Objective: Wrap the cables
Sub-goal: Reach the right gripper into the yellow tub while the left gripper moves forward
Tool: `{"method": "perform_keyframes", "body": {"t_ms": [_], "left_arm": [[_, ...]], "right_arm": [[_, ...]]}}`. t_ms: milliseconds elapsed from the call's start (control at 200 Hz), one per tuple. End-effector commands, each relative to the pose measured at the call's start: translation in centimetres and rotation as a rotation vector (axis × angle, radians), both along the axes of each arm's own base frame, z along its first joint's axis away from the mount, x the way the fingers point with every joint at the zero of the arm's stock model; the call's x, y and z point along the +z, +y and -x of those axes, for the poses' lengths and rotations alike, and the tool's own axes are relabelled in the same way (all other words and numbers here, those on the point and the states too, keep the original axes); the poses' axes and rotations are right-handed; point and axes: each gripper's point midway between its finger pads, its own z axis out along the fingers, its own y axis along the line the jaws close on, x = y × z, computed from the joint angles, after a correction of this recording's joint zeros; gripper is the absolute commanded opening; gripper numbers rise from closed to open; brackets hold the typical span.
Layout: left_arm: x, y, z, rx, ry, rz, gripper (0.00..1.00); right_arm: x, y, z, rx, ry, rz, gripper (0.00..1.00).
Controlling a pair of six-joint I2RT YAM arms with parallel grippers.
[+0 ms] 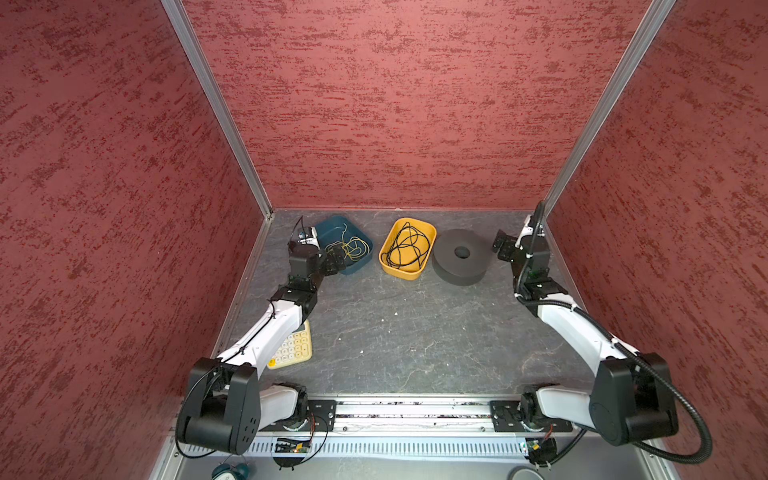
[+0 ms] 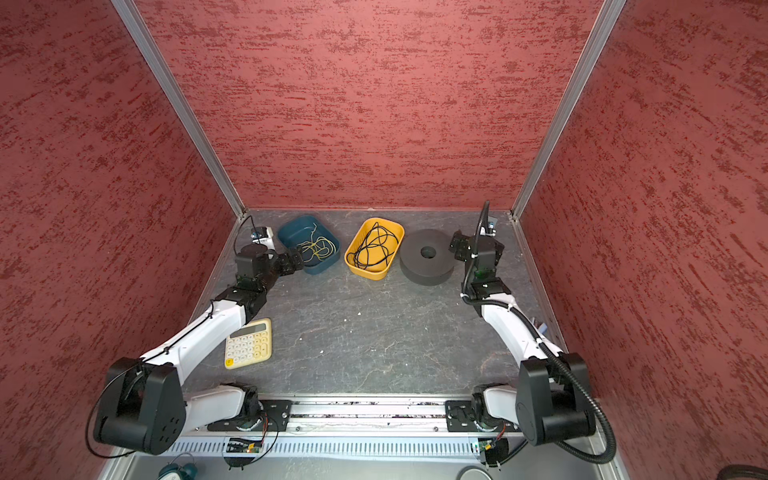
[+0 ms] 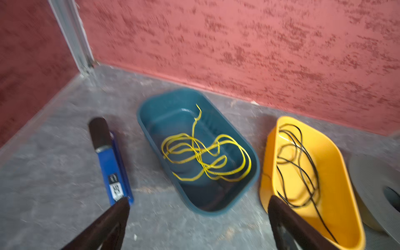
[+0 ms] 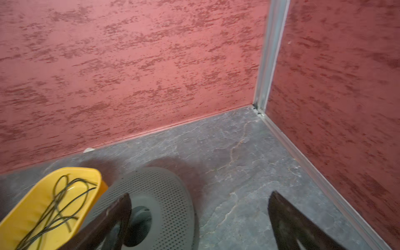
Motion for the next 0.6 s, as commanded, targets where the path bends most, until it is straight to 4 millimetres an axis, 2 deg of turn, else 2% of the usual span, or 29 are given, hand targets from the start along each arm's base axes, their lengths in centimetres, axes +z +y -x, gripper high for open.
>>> {"method": "perform_keyframes", "body": {"t_ms": [0,110,200,215,351,596], "left_arm": [[-1.9,-3.2,1.4,-0.114,0.159,0.15,1.0],[-2.0,-5.5,2.2,-0.203,0.211,0.245,0.99],[-2.0,-6.4,2.7,-0.236,0.22,0.299,1.0],[-2.0,-6.5,2.7,-0.239,0.222,0.305,0.99],[-1.6,-7.9,3.4,-0.301,0.242,0.377,1.0],[-1.9,-9.5,5.4,-0.368,0.276,0.419,1.0]], "right_arm": [[-3.0,5.4,1.0,0.221,0.214,-0.072,0.99],[-1.9,9.3,0.4,0.375,0.222,-0.086,0.99],[-0.8,12.3,-0.3,0.48,0.217,-0.09,0.99],[-1.6,12.9,-0.6,0.494,0.238,-0.088,0.99],[-2.0,17.0,-2.2,0.605,0.287,-0.037,0.99],[-4.6,22.3,-4.6,0.746,0.383,0.12,0.99]]}}
